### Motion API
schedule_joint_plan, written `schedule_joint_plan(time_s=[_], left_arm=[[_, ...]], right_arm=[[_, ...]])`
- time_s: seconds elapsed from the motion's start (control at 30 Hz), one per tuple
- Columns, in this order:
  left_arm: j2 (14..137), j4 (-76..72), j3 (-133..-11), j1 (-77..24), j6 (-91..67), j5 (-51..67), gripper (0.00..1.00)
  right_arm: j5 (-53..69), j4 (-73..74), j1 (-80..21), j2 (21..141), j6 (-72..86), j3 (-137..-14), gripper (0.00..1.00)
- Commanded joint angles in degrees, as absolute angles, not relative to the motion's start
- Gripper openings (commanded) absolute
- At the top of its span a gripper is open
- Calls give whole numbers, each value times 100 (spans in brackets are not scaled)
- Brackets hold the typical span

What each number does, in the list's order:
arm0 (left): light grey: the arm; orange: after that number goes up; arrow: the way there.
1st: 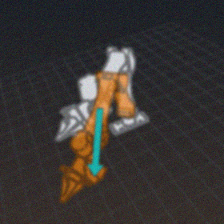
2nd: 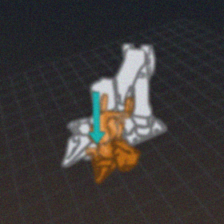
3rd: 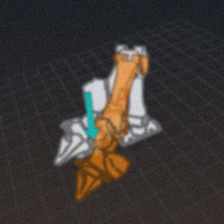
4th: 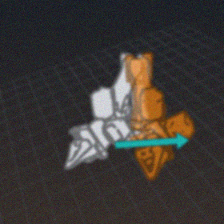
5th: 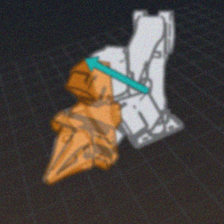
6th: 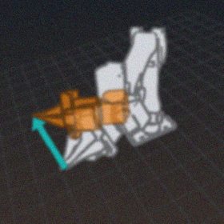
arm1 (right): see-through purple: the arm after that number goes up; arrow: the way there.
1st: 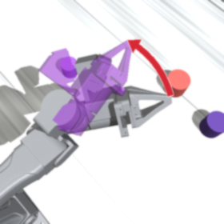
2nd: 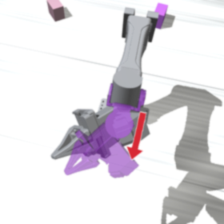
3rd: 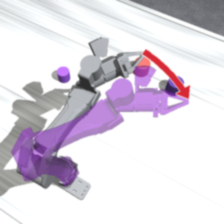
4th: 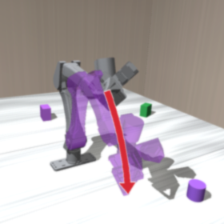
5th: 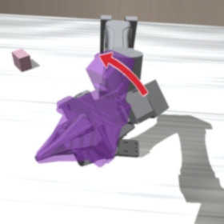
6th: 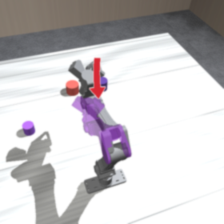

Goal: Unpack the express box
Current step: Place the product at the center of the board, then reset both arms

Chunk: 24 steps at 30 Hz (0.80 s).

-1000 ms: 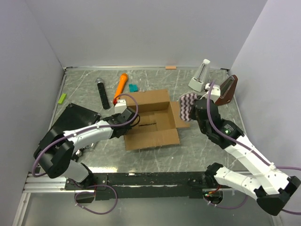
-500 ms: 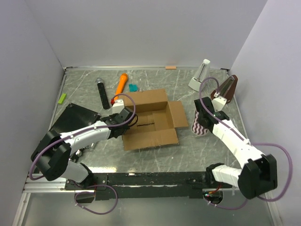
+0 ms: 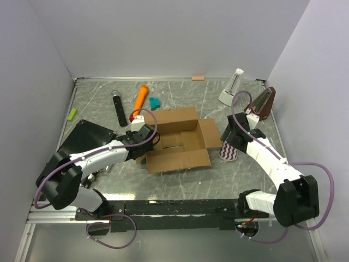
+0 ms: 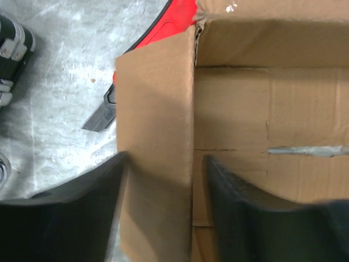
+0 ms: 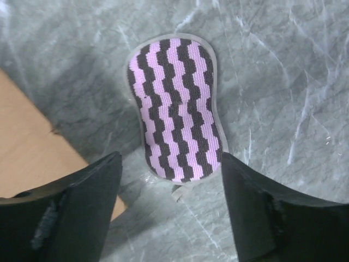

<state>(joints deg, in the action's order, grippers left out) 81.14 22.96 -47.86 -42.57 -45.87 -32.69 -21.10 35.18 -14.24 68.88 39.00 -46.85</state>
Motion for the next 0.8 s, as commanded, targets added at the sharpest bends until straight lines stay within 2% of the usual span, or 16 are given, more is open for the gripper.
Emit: schedule_joint_plan(time_s=[0.0,0.1,0.3,0.47,0.63,0.77], left_arm=[[7814,2171,-5132,-4236,-4597,-3304,80],[7542,2294,-5352,-4245,-4553,-3454,97],[6515,2276,-5695,-4228,-4333,-3551,97],[5574,2021,-5222,-3965,-4587,-3016,97],[5081,2267,-4844,-3744,-5053,-2619,97],[4869,2346,-4606,-3727,-5185,-2627,97]], right_arm=[[-2083,3682,-1406,6355,3893,-5115,86],[-2083,3691,-1599,6013,3964,-5176,88],[-2785,3762,-2476,5608,3754,-5660,90],[-2287,3095,-3435,5125,2788,-5363,90],[-1986,2497,-3595,4518,2664,-4527,89],[-2057,2487,-3595,4368,2549,-4464,91]])
